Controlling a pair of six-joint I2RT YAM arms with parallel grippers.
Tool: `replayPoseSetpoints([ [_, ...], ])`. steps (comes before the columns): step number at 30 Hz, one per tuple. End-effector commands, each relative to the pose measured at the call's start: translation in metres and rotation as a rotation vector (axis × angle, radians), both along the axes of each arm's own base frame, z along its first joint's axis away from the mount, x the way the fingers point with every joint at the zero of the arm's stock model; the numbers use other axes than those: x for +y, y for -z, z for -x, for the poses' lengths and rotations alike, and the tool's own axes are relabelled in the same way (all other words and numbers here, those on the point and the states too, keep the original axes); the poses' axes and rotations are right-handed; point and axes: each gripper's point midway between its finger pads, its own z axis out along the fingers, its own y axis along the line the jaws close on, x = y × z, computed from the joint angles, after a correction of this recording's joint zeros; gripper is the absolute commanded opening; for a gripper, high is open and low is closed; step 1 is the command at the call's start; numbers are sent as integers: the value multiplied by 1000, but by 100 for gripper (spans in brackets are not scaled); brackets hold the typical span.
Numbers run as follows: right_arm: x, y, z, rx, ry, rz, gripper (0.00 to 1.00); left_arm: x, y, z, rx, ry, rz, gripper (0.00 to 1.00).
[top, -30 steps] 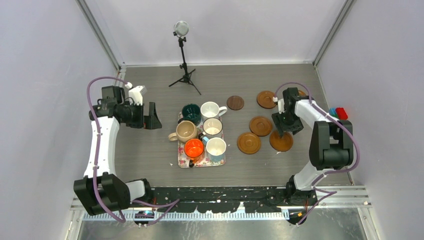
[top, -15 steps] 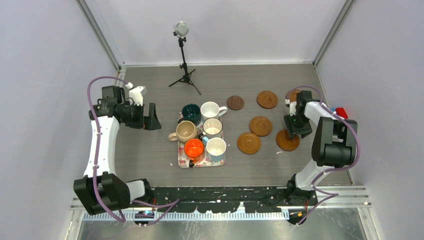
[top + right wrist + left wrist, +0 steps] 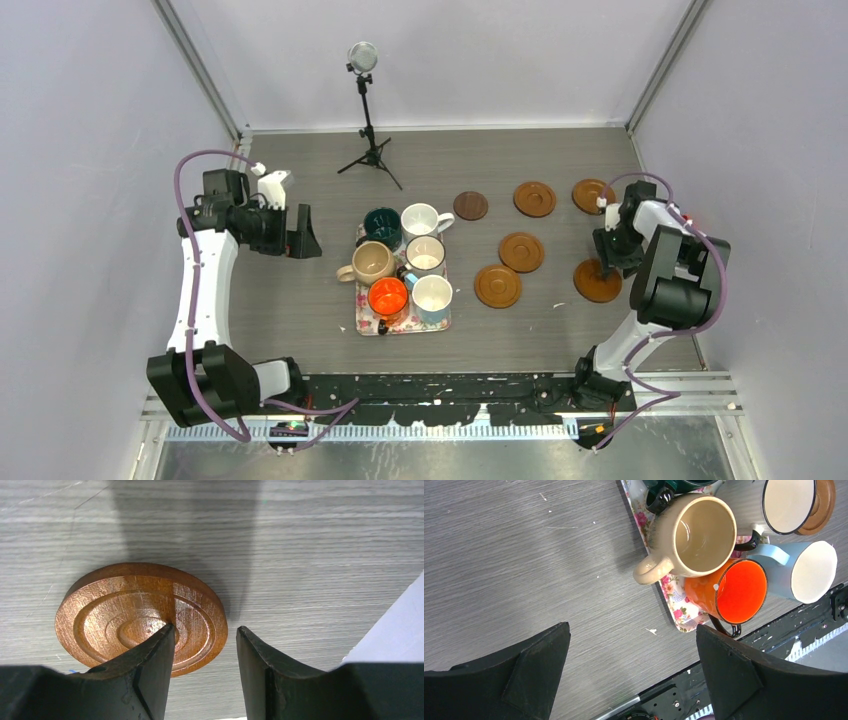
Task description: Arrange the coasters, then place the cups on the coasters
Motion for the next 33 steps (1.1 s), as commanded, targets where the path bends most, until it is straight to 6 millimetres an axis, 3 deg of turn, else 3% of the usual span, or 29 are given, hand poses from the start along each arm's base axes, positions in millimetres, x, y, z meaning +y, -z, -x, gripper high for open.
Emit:
replayPoseSetpoints([
  [1, -14, -1, -19, -37, 8, 8, 53, -1, -10, -2, -39, 7, -6, 100],
  [14, -34, -3, -39, -58, 28, 59, 51, 0, -11, -2, -39, 3, -10, 100],
  [20, -32, -23, -40, -83, 13, 54, 52, 0, -11, -2, -40, 2, -11, 100],
  [24, -20, -45, -43, -130, 2, -3, 56, -1, -12, -2, -42, 7, -9, 100],
  [28, 3, -64, -59, -194, -10, -92, 59, -2, -11, -3, -40, 8, 4, 100],
  [33, 54, -79, -80, -238, -56, -175, 60, -3, -11, -3, -39, 8, 8, 100],
])
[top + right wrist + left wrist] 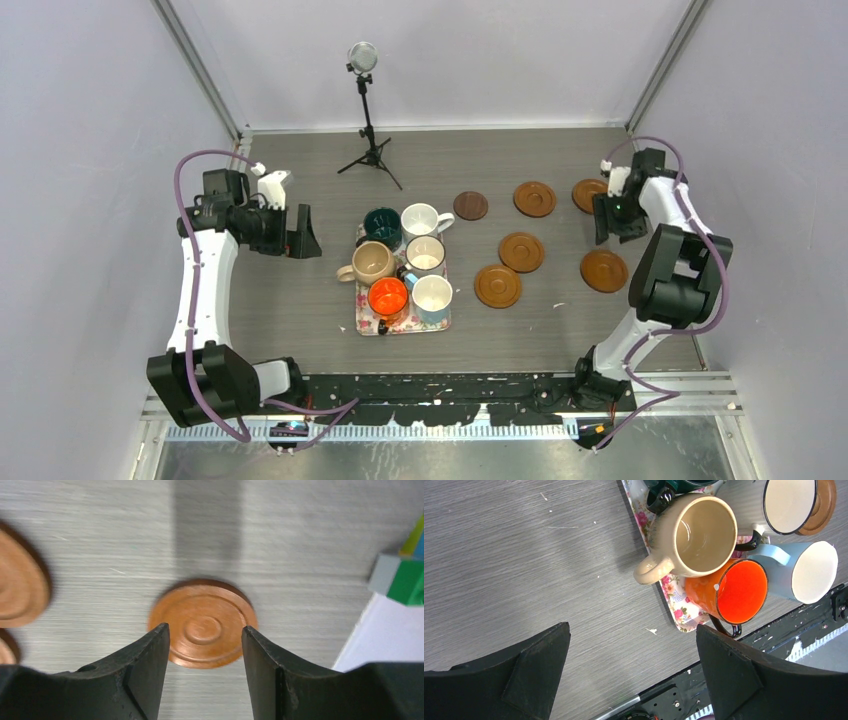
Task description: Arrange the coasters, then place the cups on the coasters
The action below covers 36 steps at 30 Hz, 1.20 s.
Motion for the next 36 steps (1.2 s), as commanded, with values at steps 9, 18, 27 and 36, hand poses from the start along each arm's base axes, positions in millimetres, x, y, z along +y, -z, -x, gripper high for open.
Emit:
replayPoseSetpoints([
  [9, 146, -16, -50, -88, -182, -105, 61, -3, -13, -1, -41, 10, 5, 100],
  [18, 171, 15, -55, -47, -218, -74, 61, -1, -15, 1, -45, 9, -9, 100],
  [27, 163, 47, -33, 24, -235, -28, 60, -2, -16, 0, -44, 7, -3, 100],
  [36, 140, 56, -2, 67, -243, 57, 55, -2, -15, -1, -42, 6, -1, 100],
])
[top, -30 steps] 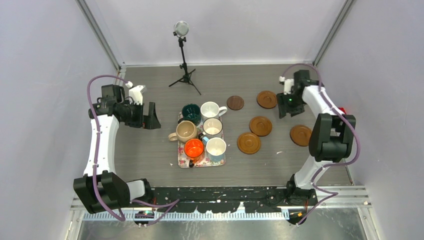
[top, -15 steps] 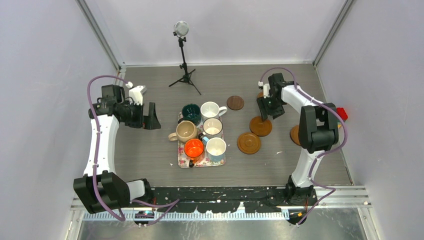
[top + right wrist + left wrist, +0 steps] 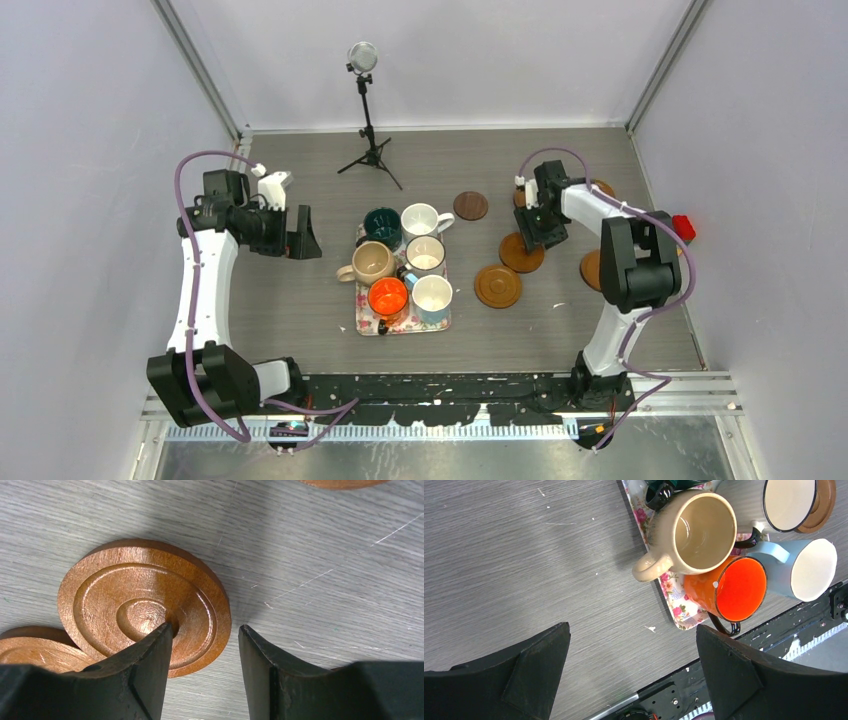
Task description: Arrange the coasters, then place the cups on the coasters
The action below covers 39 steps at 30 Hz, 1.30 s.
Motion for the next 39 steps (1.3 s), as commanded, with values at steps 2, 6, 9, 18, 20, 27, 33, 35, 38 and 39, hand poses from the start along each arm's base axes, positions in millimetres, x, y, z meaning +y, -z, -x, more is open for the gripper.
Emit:
replayPoseSetpoints([
  [2, -32, 6, 28, 42, 3, 111, 54, -1, -14, -3, -52, 9, -5, 100],
  [6, -55, 4, 44, 72, 37, 94, 52, -1, -12, -3, -52, 9, -8, 100],
  [9, -68, 4, 59, 96, 48, 88, 51, -1, -10, -4, -51, 9, -6, 100],
  [18, -64, 0, 69, 106, 51, 30, 52, -4, -9, -8, -45, 9, 15, 100],
  [20, -62, -6, 64, 88, 54, 15, 54, -3, -9, -7, -46, 8, 12, 100],
  [27, -42, -51, 33, -32, 52, -67, 62, -2, -10, -6, -50, 10, 5, 100],
  [33, -10, -67, 30, -54, -40, -90, 63, -2, -12, -5, -54, 9, 0, 100],
  [35, 3, -66, 34, -47, -83, -100, 63, -2, -12, -4, -52, 9, -1, 100],
  [38, 22, -60, 40, -37, -136, -112, 64, -2, -12, -3, -51, 12, -2, 100],
  [39, 27, -57, 42, -31, -151, -111, 64, -2, -13, -3, -51, 14, -3, 100],
])
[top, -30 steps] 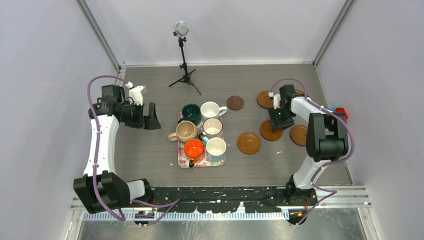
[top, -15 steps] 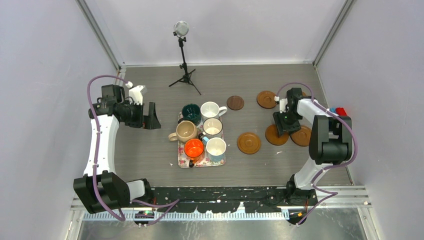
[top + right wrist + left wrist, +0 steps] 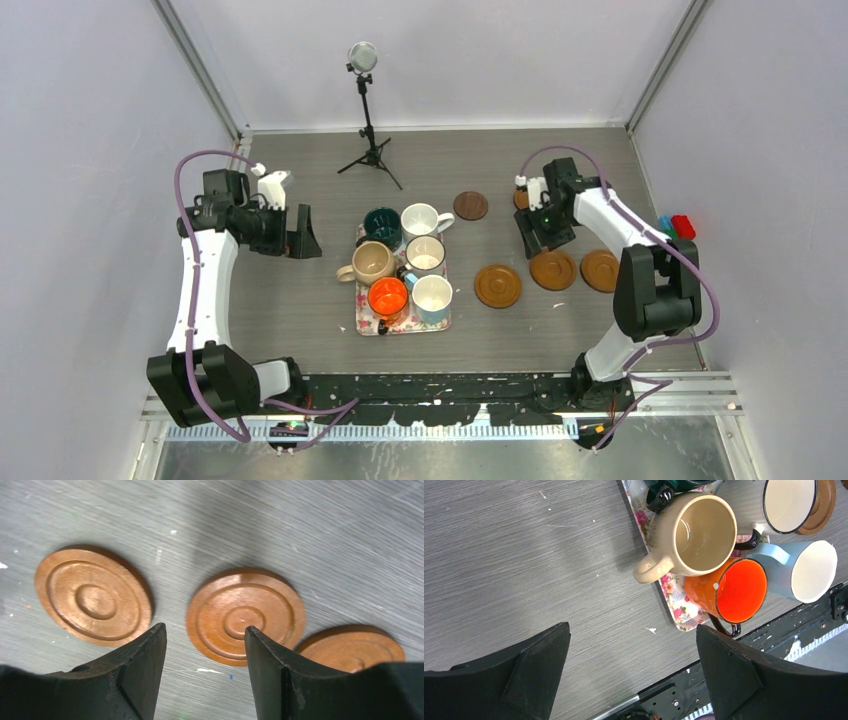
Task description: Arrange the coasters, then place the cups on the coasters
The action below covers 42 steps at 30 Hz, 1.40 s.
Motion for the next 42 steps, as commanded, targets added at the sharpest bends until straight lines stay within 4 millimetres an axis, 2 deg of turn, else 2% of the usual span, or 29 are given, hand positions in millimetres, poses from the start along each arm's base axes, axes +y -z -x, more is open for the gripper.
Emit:
replayPoseSetpoints([
  [1, 27, -2, 9, -3, -67, -29, 64, -2, -13, -1, -46, 17, -3, 100],
  [10, 62, 27, 18, 1, -205, 73, 66, -3, -10, 2, -37, 27, -4, 100],
  [14, 66, 39, 18, -3, -256, 167, 67, -3, -11, 3, -40, 28, -7, 100],
  [20, 76, 51, 17, 0, -289, 207, 66, -1, -9, 3, -38, 25, -14, 100],
  [25, 76, 52, -2, -31, -247, 248, 57, -1, -9, 2, -37, 23, -14, 100],
  [31, 75, 55, -15, -20, -232, 253, 51, 0, -10, 1, -38, 18, -17, 100],
  [35, 74, 54, -25, -20, -193, 224, 51, 0, -7, 1, -33, 15, -21, 100],
  [42, 91, 54, -31, 17, -179, 133, 50, 1, -7, -1, -33, 11, -19, 100],
])
